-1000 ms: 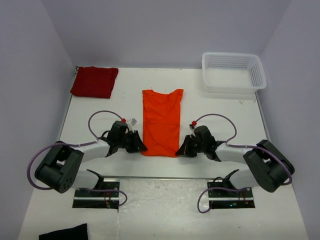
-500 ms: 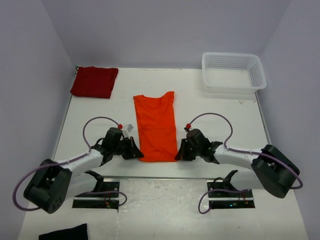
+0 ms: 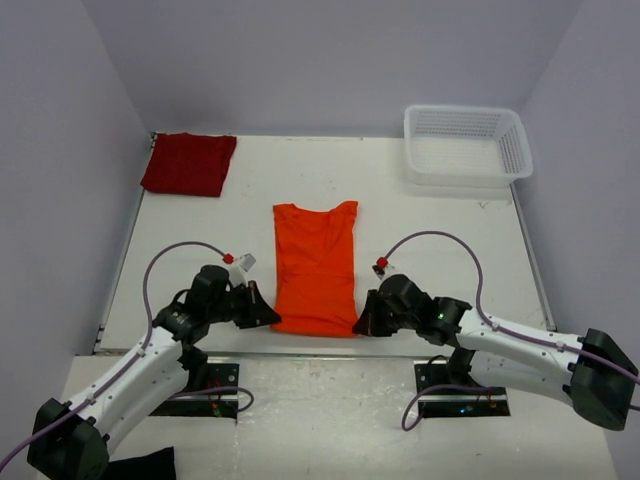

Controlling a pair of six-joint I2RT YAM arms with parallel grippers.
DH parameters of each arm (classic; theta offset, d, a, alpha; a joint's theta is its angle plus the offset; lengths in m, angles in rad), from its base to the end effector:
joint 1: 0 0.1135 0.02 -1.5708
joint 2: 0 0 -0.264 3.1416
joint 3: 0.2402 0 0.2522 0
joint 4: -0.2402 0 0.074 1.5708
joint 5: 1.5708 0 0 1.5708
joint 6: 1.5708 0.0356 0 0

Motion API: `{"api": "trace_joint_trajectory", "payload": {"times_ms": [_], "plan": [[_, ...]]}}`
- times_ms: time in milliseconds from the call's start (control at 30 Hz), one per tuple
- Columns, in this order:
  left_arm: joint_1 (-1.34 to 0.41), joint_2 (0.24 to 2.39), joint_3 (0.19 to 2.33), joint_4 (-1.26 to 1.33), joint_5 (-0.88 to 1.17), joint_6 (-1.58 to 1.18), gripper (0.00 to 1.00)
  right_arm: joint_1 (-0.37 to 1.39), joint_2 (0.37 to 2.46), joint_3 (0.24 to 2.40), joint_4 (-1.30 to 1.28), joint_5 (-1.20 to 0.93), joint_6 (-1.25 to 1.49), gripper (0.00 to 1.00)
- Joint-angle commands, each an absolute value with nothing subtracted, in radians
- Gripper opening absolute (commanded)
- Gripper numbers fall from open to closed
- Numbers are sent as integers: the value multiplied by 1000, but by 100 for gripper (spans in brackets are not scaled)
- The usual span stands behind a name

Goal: Fold and stack the t-shirts
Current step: Fold the long partially folded tshirt into a neat square

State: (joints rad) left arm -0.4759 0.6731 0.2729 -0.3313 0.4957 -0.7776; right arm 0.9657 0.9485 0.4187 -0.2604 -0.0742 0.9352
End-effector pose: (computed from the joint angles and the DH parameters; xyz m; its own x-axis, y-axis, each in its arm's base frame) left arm 0.1175 -0.0796 0.1676 -0.9266 -0.2167 -0.3074 0.0948 0.6563 -0.7485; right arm 0.1030 0.1535 0.1782 -0.9238 0.0751 -0.3754 -0.1793 0.7815 0.5976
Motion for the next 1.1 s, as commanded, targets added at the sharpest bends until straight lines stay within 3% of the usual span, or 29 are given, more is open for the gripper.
{"api": "trace_joint_trajectory", "payload": {"times_ms": [0, 133, 333, 433, 633, 833, 1067], "plan": [[-485, 638, 281, -416, 479, -793, 0, 992, 937, 414, -394, -3, 959, 0], [-508, 598, 328, -498, 437, -796, 0, 1046, 922, 459, -443, 54, 966, 0], [-512, 620, 561, -598, 335, -753, 0, 1063, 942, 633, -584, 171, 919, 0], [-512, 718, 647, -568, 301, -729, 0, 1045, 1024, 762, -638, 213, 858, 0], [-497, 1047, 833, -439, 229, -650, 0, 838, 1207, 963, -614, 166, 680, 0], [-442, 1438, 1015, -325, 218, -611, 0, 619, 1508, 1227, -583, 29, 494, 0], [-312, 1684, 1144, -229, 257, -586, 0, 496, 1891, 1559, -613, -95, 381, 0]]}}
